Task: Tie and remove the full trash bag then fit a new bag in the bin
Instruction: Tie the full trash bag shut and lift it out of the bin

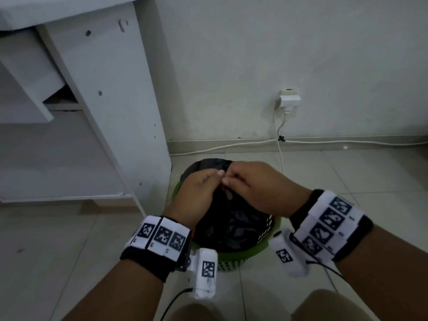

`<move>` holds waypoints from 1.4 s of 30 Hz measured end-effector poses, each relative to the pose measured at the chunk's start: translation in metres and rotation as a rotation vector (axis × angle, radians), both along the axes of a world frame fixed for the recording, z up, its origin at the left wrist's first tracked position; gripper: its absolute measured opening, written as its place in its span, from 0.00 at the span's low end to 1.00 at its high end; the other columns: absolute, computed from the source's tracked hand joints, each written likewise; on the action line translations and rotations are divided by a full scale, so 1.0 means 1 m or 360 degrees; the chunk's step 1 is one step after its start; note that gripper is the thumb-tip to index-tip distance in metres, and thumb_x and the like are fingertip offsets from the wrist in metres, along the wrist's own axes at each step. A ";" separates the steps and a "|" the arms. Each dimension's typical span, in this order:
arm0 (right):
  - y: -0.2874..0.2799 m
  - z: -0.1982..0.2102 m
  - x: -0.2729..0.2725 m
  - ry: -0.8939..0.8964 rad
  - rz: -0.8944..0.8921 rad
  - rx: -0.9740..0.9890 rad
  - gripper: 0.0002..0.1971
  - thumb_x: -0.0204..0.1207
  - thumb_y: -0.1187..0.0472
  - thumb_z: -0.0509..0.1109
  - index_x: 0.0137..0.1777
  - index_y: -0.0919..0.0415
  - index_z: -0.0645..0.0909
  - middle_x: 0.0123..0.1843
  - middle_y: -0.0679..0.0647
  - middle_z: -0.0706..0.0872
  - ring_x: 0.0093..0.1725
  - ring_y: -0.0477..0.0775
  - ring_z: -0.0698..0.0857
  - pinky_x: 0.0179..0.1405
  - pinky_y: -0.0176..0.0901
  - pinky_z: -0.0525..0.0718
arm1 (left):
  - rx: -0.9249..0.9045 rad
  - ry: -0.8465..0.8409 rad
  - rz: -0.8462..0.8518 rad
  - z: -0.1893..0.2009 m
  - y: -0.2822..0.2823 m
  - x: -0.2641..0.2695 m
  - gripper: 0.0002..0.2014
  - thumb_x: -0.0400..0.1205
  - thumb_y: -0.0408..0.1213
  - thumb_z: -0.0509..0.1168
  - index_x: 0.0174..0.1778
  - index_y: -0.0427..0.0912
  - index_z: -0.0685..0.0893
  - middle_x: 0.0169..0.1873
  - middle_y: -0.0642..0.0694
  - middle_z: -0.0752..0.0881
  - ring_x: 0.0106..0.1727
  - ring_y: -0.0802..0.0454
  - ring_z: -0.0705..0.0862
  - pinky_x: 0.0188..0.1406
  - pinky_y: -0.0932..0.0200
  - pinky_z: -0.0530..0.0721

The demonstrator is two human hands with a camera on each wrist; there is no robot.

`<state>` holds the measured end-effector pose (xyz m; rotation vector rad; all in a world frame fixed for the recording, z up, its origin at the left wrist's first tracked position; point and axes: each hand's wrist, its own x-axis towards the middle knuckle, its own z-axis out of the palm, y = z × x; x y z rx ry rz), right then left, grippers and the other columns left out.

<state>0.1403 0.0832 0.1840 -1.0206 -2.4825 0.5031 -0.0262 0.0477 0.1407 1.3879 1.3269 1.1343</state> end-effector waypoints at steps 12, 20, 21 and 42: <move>0.007 -0.023 -0.001 0.0801 -0.0314 -0.0961 0.16 0.87 0.52 0.60 0.45 0.64 0.78 0.17 0.48 0.76 0.14 0.53 0.70 0.19 0.42 0.71 | 0.0339 0.0577 0.0126 0.005 0.001 0.000 0.09 0.75 0.38 0.72 0.47 0.48 0.78 0.27 0.53 0.86 0.27 0.59 0.79 0.30 0.70 0.75; 0.023 -0.007 0.006 0.0474 -0.0378 -0.1205 0.17 0.82 0.52 0.68 0.33 0.59 0.81 0.23 0.49 0.79 0.19 0.47 0.70 0.17 0.36 0.72 | 0.0652 0.0689 0.0239 -0.012 -0.002 0.008 0.06 0.81 0.38 0.73 0.53 0.46 0.90 0.38 0.58 0.90 0.40 0.68 0.86 0.39 0.80 0.76; 0.025 -0.006 0.006 0.0444 -0.0406 -0.1210 0.16 0.81 0.53 0.69 0.34 0.61 0.83 0.25 0.50 0.80 0.20 0.46 0.72 0.17 0.37 0.73 | 0.0715 0.0659 0.0242 -0.013 -0.002 0.010 0.05 0.82 0.37 0.73 0.52 0.45 0.92 0.40 0.60 0.90 0.42 0.72 0.86 0.43 0.82 0.76; -0.003 -0.052 0.002 0.0664 -0.0320 0.0192 0.09 0.72 0.54 0.67 0.38 0.58 0.84 0.53 0.49 0.84 0.59 0.50 0.80 0.59 0.42 0.75 | 0.0273 0.0349 0.0312 0.009 0.005 0.002 0.07 0.81 0.46 0.73 0.38 0.51 0.93 0.39 0.52 0.90 0.44 0.62 0.87 0.50 0.59 0.85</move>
